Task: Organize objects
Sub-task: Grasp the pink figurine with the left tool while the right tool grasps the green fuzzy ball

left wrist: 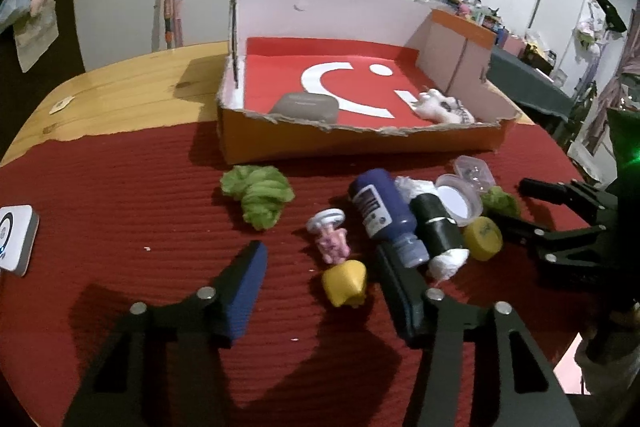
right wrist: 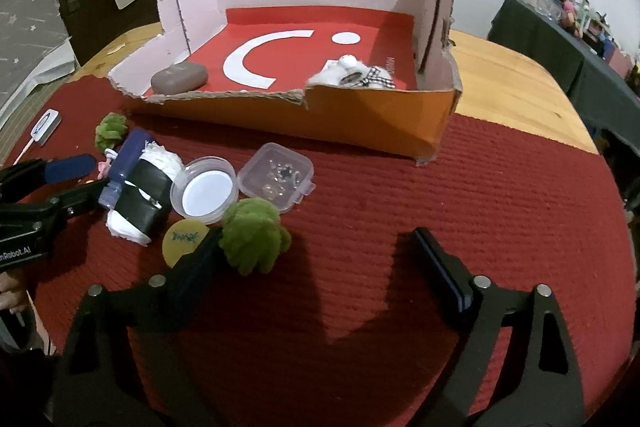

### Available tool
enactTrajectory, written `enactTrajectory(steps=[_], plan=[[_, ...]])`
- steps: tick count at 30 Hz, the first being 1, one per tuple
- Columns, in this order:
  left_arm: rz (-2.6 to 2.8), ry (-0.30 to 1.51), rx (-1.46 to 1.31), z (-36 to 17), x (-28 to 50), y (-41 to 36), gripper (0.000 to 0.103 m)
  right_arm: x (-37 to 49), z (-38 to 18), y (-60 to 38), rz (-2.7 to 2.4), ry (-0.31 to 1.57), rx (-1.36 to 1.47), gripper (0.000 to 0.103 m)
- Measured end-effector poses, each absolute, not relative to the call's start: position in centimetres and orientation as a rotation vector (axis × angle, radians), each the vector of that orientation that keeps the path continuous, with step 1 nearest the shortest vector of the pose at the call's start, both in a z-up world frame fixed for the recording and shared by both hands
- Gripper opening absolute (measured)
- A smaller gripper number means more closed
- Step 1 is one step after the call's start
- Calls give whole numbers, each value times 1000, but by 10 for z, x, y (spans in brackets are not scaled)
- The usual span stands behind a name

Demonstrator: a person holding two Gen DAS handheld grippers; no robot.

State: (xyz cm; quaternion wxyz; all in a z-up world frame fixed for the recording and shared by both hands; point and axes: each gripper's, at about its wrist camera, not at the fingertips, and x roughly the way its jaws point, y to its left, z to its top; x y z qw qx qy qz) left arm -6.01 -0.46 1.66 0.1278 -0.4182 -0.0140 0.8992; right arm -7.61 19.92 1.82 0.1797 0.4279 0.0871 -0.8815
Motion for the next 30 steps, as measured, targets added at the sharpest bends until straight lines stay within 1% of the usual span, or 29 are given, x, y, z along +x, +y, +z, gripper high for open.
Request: enactTrajectory(steps=[3,4,7,8,9,10,11,12,13,14,18,26,30], plan=[[2614,-24,-1205,16,-59,-2,51,-75,18,195,-2484,263,1194,80],[2612,-25,-1203,16,-59,-1,48,-75,18,195,-2482,267,1190,79],[2606,-31,-1199,16,-58,-1,39,-74,19,193,-2472,266,1175,71],[2604,-33,-1199,16,-58,-1,33,-73,19,192,-2466,263,1169,66],[2604,-35,-1197,16,-58,-1,31,-73,20,191,-2458,263,1163,61],[2603,-36,-1194,16,-58,-1,25,-72,20,190,-2452,263,1153,57],[2602,-41,-1191,16,-58,-1,21,-71,20,189,-2447,262,1142,48],[2600,-51,-1188,15,-57,-1,21,-70,20,189,-2440,261,1133,35],[2601,-56,-1186,15,-57,-2,21,-69,21,188,-2430,249,1126,29],[2600,-60,-1185,15,-56,-2,21,-68,21,188,-2426,234,1125,26],[2581,-80,-1170,19,-51,-1,21,-64,26,191,-2430,203,1106,25],[2616,-32,-1084,35,-40,5,21,-52,51,195,-2444,190,1028,25],[2629,-15,-1058,41,-38,7,21,-50,54,195,-2437,184,1021,25]])
